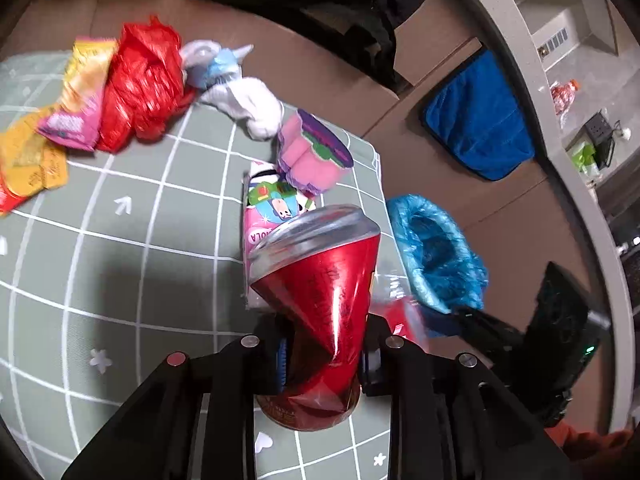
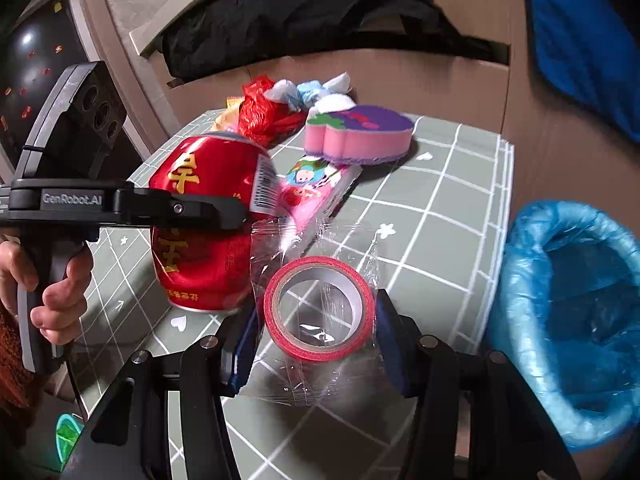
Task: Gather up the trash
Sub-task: 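Grasp the red can with the left gripper while the right gripper holds the tape, then drop the tape roll into the bin with the right gripper while the left gripper carries the can there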
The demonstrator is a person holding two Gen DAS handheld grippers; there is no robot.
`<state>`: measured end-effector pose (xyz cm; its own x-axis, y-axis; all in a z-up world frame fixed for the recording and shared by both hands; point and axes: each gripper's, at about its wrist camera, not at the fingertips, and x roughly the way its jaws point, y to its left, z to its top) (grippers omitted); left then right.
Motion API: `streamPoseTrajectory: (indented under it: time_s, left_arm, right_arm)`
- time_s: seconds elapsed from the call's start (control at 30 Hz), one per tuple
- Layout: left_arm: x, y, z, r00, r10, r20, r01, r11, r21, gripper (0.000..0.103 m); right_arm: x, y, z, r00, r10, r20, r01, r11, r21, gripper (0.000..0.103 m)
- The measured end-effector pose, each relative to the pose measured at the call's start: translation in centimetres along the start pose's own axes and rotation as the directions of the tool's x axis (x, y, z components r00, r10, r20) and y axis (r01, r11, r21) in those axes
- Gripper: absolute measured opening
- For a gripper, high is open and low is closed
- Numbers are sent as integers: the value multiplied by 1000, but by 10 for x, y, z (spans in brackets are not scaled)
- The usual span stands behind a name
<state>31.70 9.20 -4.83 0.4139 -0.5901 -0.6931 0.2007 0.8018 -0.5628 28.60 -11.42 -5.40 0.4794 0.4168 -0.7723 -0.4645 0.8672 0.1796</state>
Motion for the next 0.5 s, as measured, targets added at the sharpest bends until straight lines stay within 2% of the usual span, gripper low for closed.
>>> streamPoseTrajectory:
  time_s: [0.1,0.17,0.23,0.3,0.4,0.5]
  left_arm:
    - [-13,-12,-7,994,94,64,-97,995,38,24]
    - [-26,-24,-12,980,156,127,-165,984,64,23]
    - [-37,-36,-16,962,210,175,-226,971,77,23]
    - [-48,-55,-20,933,275,232,-304,947,103,23]
    - [-56,-85,-24,915,282,287,-334,931,150,23]
    - [-54,-116,-25,918,254,306,-320,929,189,23]
  right_arm:
    - [-14,-3,2,999,-11,34,11,1000,8,50]
    - [-26,-6,4,998,-16,60,15,1000,12,50]
    - [-39,-9,7,995,-30,90,30,1000,11,50]
    - [-55,-14,11,991,-48,122,47,999,10,50]
    - [-83,-23,16,980,-84,180,85,996,5,50]
    - [-111,-33,18,963,-132,235,134,991,5,50]
